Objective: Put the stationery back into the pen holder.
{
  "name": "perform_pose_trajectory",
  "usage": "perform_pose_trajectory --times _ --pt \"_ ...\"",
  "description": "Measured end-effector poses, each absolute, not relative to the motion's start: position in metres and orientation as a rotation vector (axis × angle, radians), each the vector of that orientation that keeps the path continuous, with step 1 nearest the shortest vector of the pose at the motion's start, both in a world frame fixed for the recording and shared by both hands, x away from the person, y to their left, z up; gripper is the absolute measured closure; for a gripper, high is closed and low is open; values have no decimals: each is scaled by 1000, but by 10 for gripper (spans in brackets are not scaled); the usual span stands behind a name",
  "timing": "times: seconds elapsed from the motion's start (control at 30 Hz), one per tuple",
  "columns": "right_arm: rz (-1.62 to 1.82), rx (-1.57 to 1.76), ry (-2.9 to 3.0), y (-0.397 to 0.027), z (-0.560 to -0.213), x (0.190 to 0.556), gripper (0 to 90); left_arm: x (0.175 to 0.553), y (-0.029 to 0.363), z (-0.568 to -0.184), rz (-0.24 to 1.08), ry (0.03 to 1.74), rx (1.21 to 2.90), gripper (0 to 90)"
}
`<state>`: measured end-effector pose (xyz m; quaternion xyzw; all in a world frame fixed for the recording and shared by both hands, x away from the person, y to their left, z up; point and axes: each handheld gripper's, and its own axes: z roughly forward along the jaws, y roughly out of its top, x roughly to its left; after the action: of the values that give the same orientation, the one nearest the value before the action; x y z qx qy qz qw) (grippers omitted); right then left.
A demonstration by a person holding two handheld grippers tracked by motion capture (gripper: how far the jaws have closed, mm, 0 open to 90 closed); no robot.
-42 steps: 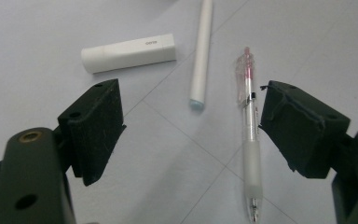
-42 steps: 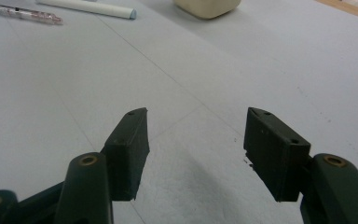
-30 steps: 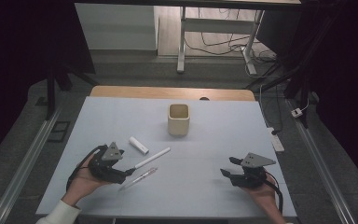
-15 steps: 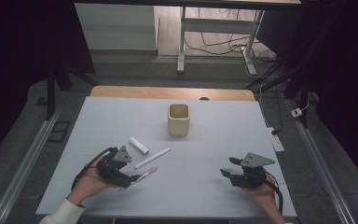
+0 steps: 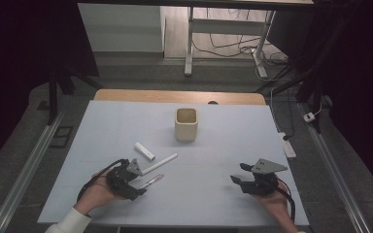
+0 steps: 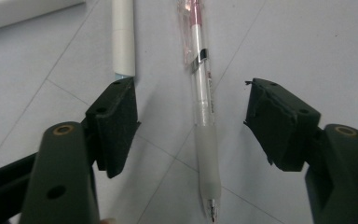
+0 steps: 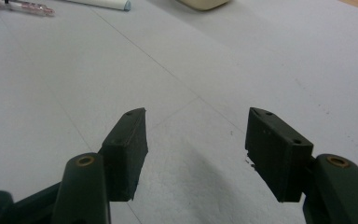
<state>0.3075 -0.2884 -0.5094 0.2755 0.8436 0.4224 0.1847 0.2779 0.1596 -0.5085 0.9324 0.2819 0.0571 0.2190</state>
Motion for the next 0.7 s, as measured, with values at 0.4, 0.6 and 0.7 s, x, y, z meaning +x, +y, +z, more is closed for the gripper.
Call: perform_pose_trajectory --times 0.4,0.6,0.7 --pt "1199 783 2367 -290 -509 308 381 279 161 -513 97 782 2621 537" --pt "1202 790 2362 -291 -509 308 381 279 159 -514 90 782 2640 690" --pt "1185 781 2375 -290 -509 308 381 278 158 -514 103 763 2650 774"
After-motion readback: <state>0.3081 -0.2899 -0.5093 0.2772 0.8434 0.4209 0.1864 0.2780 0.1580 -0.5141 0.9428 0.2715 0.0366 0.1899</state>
